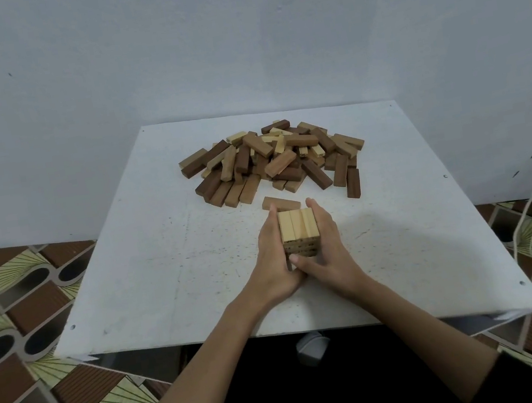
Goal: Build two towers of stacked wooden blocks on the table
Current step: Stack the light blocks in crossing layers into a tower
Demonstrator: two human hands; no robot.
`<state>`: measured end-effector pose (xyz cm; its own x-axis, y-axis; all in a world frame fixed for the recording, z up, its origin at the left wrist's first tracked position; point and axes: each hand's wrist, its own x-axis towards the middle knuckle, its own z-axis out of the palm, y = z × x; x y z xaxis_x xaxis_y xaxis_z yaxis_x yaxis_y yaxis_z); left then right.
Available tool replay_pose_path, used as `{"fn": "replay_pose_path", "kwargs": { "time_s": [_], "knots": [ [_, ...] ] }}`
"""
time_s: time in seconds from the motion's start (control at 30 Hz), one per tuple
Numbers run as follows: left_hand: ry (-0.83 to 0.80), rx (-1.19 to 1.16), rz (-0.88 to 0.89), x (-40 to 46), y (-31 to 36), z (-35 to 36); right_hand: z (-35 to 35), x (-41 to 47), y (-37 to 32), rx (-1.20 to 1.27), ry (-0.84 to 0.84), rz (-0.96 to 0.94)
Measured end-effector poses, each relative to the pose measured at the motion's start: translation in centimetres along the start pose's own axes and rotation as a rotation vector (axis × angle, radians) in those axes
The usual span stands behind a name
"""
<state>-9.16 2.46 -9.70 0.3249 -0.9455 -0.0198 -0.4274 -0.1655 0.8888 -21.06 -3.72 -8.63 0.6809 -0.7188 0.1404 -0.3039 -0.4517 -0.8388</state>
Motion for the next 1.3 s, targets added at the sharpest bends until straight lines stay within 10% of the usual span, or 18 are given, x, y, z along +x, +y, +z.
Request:
{"fn": "replay_pose_path", "kwargs": {
  "time_s": [0.77, 1.0, 1.3],
  "knots": [
    [-0.035, -0.107, 0.029, -0.5, -0.1, -0.8, -0.2, -0.2, 0.3, 0.065, -0.001, 0.026],
    [0.017, -0.273, 0.083, -1.2, 1.1, -3.7, -3.3, 2.4, -1.0, 0.158, 0.4, -0.021],
    [0.325, 0.231, 0.205, 9.3, 3.9, -7.5, -7.1, 13.4, 0.9, -0.225, 0.389, 0.12]
  ]
}}
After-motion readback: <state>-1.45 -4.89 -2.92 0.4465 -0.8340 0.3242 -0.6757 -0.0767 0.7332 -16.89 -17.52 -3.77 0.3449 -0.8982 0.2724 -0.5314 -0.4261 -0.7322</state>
